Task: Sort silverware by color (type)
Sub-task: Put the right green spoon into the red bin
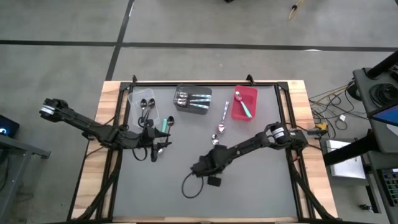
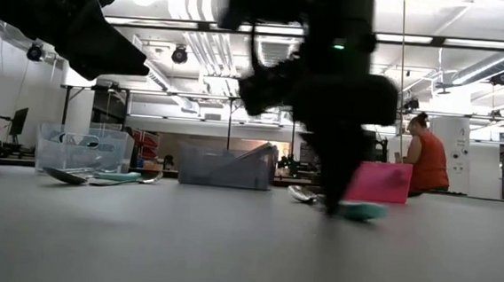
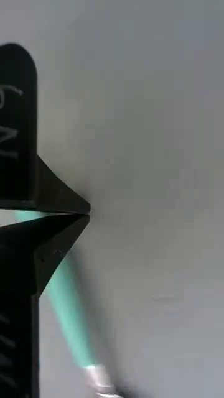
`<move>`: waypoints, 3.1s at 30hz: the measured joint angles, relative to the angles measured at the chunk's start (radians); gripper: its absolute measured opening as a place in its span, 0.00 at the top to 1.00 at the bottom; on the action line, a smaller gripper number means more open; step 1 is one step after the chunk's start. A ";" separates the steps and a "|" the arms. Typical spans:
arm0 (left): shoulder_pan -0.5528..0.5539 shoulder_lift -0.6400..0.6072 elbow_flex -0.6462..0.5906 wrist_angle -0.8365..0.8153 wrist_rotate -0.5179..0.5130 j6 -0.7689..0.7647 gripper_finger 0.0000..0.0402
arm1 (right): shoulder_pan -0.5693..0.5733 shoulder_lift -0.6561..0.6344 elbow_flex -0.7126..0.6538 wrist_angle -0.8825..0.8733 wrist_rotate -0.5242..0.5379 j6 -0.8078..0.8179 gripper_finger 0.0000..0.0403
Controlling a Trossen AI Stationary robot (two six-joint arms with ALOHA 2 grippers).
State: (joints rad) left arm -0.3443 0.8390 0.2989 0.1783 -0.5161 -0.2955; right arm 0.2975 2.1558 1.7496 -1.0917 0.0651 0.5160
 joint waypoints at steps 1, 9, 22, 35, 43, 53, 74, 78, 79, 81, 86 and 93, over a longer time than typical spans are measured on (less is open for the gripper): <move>0.000 0.004 0.000 0.004 -0.001 0.000 0.60 | 0.002 -0.002 -0.001 -0.050 -0.005 0.028 0.98; 0.000 0.030 0.000 0.016 -0.001 -0.002 0.60 | 0.001 -0.081 -0.002 -0.176 0.008 0.231 0.98; 0.000 0.081 0.000 0.096 -0.001 -0.004 0.60 | -0.056 -0.192 -0.005 -0.022 0.124 0.056 0.98; 0.002 0.168 0.000 0.193 -0.011 -0.005 0.60 | -0.134 -0.316 -0.290 0.199 0.164 -0.109 0.98; 0.002 0.205 0.000 0.229 -0.019 -0.010 0.60 | -0.137 -0.429 -0.509 0.373 0.164 -0.037 0.98; 0.002 0.206 0.000 0.245 -0.025 -0.001 0.60 | -0.141 -0.452 -0.580 0.389 0.169 0.088 0.98; 0.002 0.206 0.000 0.246 -0.026 0.003 0.60 | -0.147 -0.419 -0.608 0.472 0.110 0.045 0.53; 0.002 0.206 0.000 0.246 -0.027 0.021 0.60 | -0.137 -0.406 -0.639 0.483 0.111 0.067 0.55; 0.002 0.206 0.000 0.247 -0.027 0.026 0.60 | -0.134 -0.404 -0.649 0.483 0.110 0.067 0.56; 0.002 0.206 0.000 0.249 -0.031 0.035 0.60 | -0.128 -0.399 -0.663 0.509 0.114 0.067 0.59; 0.002 0.207 0.000 0.259 -0.060 0.035 0.60 | -0.123 -0.377 -0.672 0.534 0.110 0.068 0.73; 0.002 0.207 0.000 0.268 -0.078 0.025 0.60 | -0.123 -0.374 -0.674 0.553 0.106 0.041 0.91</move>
State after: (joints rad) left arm -0.3424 1.0458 0.2989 0.4465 -0.5945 -0.2700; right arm 0.1741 1.7821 1.0755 -0.5385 0.1715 0.5573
